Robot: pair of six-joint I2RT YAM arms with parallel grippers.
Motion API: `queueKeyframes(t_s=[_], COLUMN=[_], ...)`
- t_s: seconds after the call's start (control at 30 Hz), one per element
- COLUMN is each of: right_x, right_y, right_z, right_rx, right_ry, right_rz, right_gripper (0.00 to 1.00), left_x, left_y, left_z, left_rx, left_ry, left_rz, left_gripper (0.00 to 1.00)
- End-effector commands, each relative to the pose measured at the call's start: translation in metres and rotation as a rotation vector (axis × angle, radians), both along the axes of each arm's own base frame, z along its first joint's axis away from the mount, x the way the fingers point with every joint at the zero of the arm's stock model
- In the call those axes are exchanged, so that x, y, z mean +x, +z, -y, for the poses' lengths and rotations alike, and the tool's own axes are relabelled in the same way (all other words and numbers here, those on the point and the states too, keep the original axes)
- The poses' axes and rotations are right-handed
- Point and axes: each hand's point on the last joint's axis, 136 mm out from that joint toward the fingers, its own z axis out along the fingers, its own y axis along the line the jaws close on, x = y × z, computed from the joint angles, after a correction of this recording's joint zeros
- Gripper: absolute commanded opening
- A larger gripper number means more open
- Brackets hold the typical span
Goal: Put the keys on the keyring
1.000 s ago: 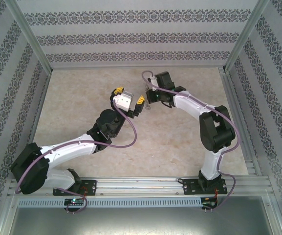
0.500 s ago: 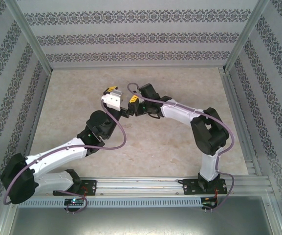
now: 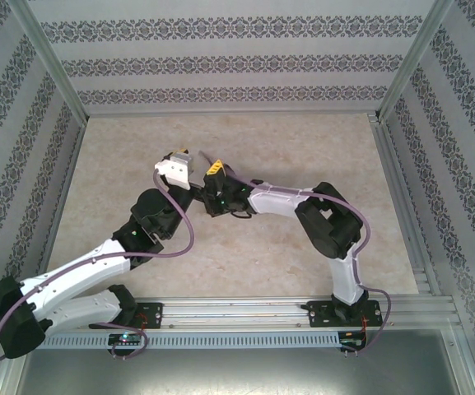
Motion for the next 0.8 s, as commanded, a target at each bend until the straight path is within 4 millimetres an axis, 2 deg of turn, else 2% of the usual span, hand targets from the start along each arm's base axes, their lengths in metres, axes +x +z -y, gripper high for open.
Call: queueKeyframes(t_s=[0.0,0.07,0.1,0.23,0.4,0.5,0.6,0.77], right_x=[-0.018,-0.035,-0.038,-0.032,-0.023,-0.02,-0.015,-0.007], right_y=[0.001,0.016,0.021,0.034,0.038,0.038,0.041,0.05], right_z=[-0.023,-0.04,-0.041,-0.026,-0.004,0.013,0.037,0.089], right_rx=[0.06,0.122,0.136,0.178,0.173,0.16,0.155,0.155], right_ry=[0.037,0.099,0.106,0.061,0.02,-0.001,-0.035,-0.117], right_rz=[-0.022,-0.027,-0.019,-0.001,0.011,0.019,0.029,0.059], right_gripper=[0.39,0.49,0.52,0.58,0.63,0.66,0.69,0.8], left_x=[-0.005,-0.007,-0.008,-0.009,-0.01,-0.011,-0.012,-0.011], left_y=[0.002,0.006,0.006,0.007,0.009,0.012,0.016,0.019], left_z=[-0.006,-0.006,-0.007,-0.009,-0.01,-0.012,-0.017,-0.035], left_rx=[-0.046,-0.053,-0.055,-0.075,-0.09,-0.094,-0.093,-0.08], left_ry=[-0.019,-0.025,-0.025,-0.027,-0.027,-0.022,0.0,0.089], left_rz=[-0.014,-0.012,-0.013,-0.009,-0.005,-0.001,0.003,0.014], left_gripper=[0.89,0.89,0.89,0.9,0.95,0.99,1.0,1.0])
